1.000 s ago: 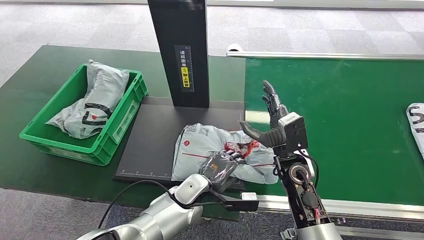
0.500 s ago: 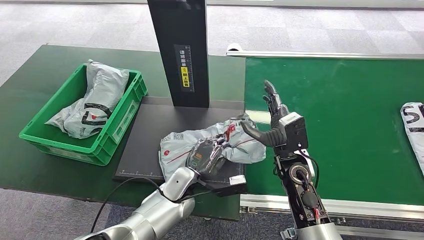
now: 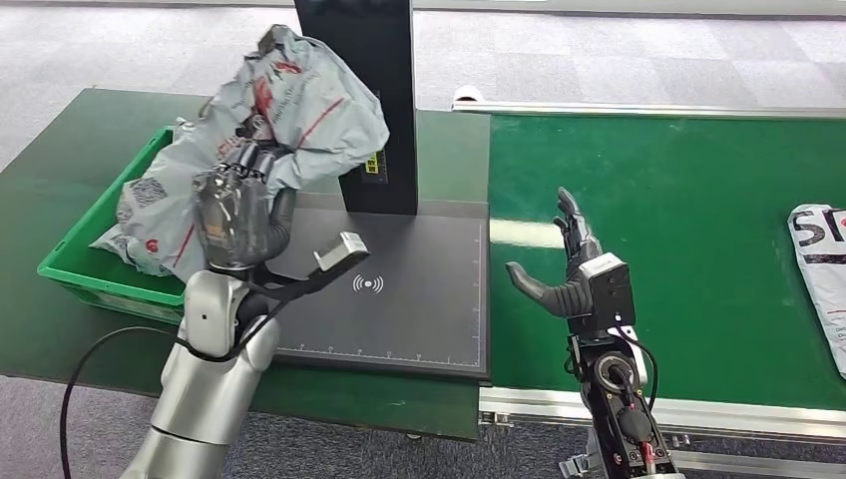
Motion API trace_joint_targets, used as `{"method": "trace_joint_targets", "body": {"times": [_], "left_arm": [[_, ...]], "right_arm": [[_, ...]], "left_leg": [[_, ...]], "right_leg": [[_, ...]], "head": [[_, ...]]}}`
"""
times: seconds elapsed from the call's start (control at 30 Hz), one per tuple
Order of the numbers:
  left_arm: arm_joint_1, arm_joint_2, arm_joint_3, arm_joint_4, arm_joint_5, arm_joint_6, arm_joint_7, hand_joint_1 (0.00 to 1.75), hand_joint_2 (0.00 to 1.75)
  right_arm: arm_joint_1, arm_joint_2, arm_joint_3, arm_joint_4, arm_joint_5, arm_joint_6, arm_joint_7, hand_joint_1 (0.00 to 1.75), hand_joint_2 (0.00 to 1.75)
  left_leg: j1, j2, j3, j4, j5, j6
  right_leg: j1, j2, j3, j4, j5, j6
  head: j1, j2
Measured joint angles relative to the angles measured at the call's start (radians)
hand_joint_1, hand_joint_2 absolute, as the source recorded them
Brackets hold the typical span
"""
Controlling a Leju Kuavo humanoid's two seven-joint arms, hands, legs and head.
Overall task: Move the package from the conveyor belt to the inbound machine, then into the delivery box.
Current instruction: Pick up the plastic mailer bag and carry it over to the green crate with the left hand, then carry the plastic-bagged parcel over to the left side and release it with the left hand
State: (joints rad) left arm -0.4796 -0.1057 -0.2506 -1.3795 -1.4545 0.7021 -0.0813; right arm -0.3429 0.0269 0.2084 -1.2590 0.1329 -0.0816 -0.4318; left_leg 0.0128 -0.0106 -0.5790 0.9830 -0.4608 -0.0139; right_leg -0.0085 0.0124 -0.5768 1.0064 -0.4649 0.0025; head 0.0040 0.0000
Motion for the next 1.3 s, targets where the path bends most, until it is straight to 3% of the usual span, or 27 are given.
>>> {"method": "trace_joint_targets", "body": {"times": [0.13,0.3,0.47,0.63,0.67,0.77,0.8,1.3], "left_arm": [[-0.075,0.071,0.108,0.046,0.003,-0.001,0.026,1.75,1.75],[-0.235,0.160,0.208,0.278,-0.051,-0.003,0.089,1.75,1.75],[-0.382,0.226,0.233,0.530,-0.085,-0.005,0.126,1.75,1.75],[-0.468,0.250,0.235,0.708,-0.089,-0.012,0.147,1.72,1.75],[-0.481,0.251,0.235,0.736,-0.089,-0.015,0.153,1.37,1.75],[-0.510,0.253,0.235,0.803,-0.086,-0.022,0.159,0.08,1.75],[-0.517,0.253,0.235,0.820,-0.083,-0.023,0.156,0.00,1.75],[-0.531,0.254,0.236,0.910,-0.014,-0.021,0.074,0.00,1.75]], "right_arm": [[0.010,-0.013,-0.005,-0.014,-0.004,0.012,-0.002,0.00,1.75],[0.002,-0.018,-0.002,-0.020,-0.018,0.031,-0.001,0.00,1.75],[-0.021,-0.018,0.015,-0.020,-0.036,0.049,0.004,0.00,1.75],[-0.046,-0.015,0.038,-0.015,-0.043,0.060,0.008,0.00,1.75],[-0.052,-0.013,0.043,-0.012,-0.044,0.062,0.008,0.00,1.75],[-0.065,-0.008,0.055,-0.005,-0.047,0.066,0.008,0.00,1.75],[-0.068,-0.006,0.058,-0.003,-0.047,0.066,0.008,0.00,1.75],[-0.078,0.004,0.072,0.005,-0.056,0.064,0.016,0.00,1.75]], "left_leg": [[0.000,0.000,0.000,0.000,0.001,0.000],[0.000,0.000,0.000,0.000,0.002,0.000],[0.000,0.000,0.000,0.000,0.002,-0.001],[0.000,0.000,-0.001,0.000,0.002,-0.001],[0.000,0.000,-0.001,0.000,0.002,-0.001],[0.000,0.000,-0.001,0.000,0.002,-0.001],[0.000,0.000,-0.001,0.000,0.002,-0.001],[0.000,0.000,-0.001,0.000,0.002,-0.001]], "right_leg": [[0.000,0.000,0.000,0.000,0.000,0.000],[0.000,0.000,0.000,0.001,0.001,-0.001],[0.000,0.000,0.000,0.001,0.001,0.000],[0.000,0.000,-0.001,0.001,0.001,0.000],[0.000,0.000,-0.001,0.001,0.001,0.000],[0.000,0.000,-0.001,0.001,0.001,0.000],[0.000,0.000,-0.001,0.001,0.001,0.000],[0.000,0.000,-0.001,0.001,0.001,0.000]], "head": [[0.000,0.000],[0.000,0.000],[0.000,0.000],[0.000,0.000],[0.000,0.000],[0.000,0.000],[0.000,0.000],[0.000,0.000]]}}
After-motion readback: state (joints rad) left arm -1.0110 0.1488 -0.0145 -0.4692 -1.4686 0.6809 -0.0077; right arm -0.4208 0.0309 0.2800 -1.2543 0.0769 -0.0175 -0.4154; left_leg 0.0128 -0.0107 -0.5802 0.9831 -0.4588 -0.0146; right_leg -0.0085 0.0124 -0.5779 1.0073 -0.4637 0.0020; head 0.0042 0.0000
